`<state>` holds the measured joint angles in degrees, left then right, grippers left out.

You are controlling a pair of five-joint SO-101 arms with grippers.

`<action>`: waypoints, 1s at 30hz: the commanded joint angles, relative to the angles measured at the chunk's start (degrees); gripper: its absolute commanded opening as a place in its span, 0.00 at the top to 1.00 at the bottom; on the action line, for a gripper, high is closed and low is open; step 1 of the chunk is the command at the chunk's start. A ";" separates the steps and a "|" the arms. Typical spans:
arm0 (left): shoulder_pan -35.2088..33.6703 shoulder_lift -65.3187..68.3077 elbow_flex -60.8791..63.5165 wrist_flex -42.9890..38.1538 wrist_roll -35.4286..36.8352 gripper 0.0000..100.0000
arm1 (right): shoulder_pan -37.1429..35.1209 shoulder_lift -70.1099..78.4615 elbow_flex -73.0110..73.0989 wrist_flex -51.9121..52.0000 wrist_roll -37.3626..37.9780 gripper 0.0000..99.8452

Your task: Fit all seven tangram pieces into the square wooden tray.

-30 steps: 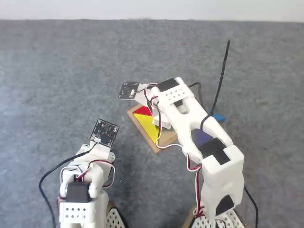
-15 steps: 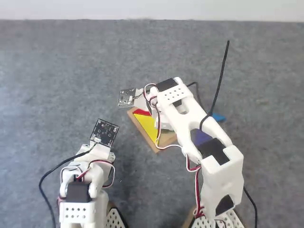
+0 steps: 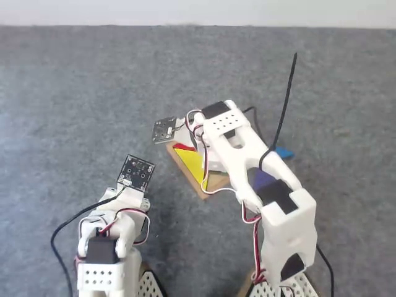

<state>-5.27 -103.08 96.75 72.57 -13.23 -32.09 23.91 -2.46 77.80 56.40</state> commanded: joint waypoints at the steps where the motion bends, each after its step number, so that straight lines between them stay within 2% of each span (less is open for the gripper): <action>1: -0.26 -1.32 -0.40 0.18 -0.62 0.98 | 0.84 -2.59 -6.15 5.05 0.18 0.77; 7: -0.26 -1.32 -0.40 0.18 -0.62 0.98 | 2.86 -11.82 -5.63 9.01 -6.07 0.77; 11: -0.26 -1.32 -0.40 0.18 -0.62 0.98 | 4.62 -17.27 -0.09 9.98 -10.99 0.77; 15: -0.26 -1.32 -0.40 0.18 -0.62 0.98 | 7.34 -22.73 9.76 5.05 -18.90 0.77; 19: -0.26 -1.32 -0.40 0.18 -0.62 0.98 | 10.15 -30.90 23.30 -2.59 -21.19 0.77; 22: -0.26 -1.32 -0.40 0.18 -0.62 0.98 | 12.44 -37.41 32.70 -9.10 -25.67 0.77; 26: -0.26 -1.32 -0.40 0.18 -0.62 0.98 | 16.92 -40.48 36.48 -10.42 -27.96 0.77; 30: -0.26 -1.32 -0.40 0.18 -0.62 0.98 | 19.91 -36.62 37.19 -10.95 -38.77 0.77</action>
<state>-5.27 -103.08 96.75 72.57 -13.23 -14.95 -13.01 34.64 68.22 26.95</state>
